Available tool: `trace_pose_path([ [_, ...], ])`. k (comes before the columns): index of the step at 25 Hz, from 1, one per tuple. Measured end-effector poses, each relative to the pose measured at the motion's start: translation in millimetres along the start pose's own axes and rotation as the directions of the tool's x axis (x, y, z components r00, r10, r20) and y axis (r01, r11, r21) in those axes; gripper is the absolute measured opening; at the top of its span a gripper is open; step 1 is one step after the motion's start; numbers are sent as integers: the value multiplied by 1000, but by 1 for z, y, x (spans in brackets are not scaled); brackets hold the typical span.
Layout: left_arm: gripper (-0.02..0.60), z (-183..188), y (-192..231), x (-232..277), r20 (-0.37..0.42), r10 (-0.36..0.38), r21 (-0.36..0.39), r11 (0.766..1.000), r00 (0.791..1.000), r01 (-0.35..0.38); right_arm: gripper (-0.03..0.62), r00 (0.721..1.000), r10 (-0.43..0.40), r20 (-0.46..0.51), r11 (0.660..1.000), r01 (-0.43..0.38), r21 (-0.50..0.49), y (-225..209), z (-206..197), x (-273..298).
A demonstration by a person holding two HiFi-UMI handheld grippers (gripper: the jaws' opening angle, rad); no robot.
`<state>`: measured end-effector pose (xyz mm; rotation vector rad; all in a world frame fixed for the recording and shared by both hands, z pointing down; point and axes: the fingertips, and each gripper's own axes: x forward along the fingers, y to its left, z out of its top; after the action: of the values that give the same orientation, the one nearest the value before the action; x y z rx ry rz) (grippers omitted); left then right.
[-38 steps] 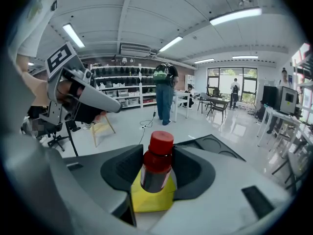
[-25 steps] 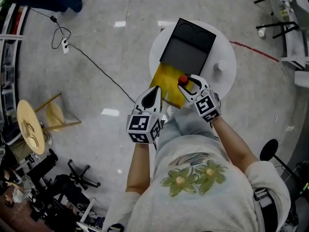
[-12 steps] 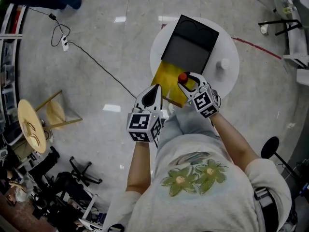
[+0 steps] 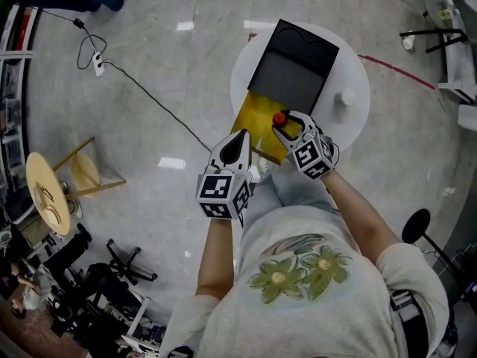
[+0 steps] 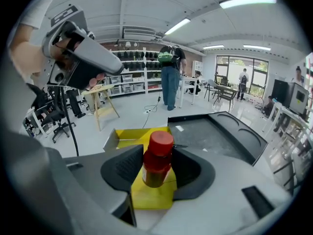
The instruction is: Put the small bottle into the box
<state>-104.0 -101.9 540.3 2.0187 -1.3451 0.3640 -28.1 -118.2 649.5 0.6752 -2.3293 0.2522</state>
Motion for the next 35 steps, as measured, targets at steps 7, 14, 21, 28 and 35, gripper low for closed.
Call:
trace_pose_path([
  [7,0,-6,1,2,-7,-3,-7,1000,1000,3,184,1000,6,-21,999,-7,-44,8,-12,7],
  [14,0,-7,1,2,-10,-3,-7,1000,1000,3,184,999,9,-32,996,-12,-84,14,-19,6],
  [21,0,-4,-4,4,-7,-16,1,1000,1000,16,186,998,6,-60,992,-13,-123,16,-24,4],
  [28,0,-3,-6,4,0,-21,6,1000,1000,21,189,996,0,-86,990,-12,-138,21,-33,1],
  [35,0,-2,-6,1,3,-21,9,1000,1000,21,193,992,9,-124,992,-24,-124,21,-34,2],
])
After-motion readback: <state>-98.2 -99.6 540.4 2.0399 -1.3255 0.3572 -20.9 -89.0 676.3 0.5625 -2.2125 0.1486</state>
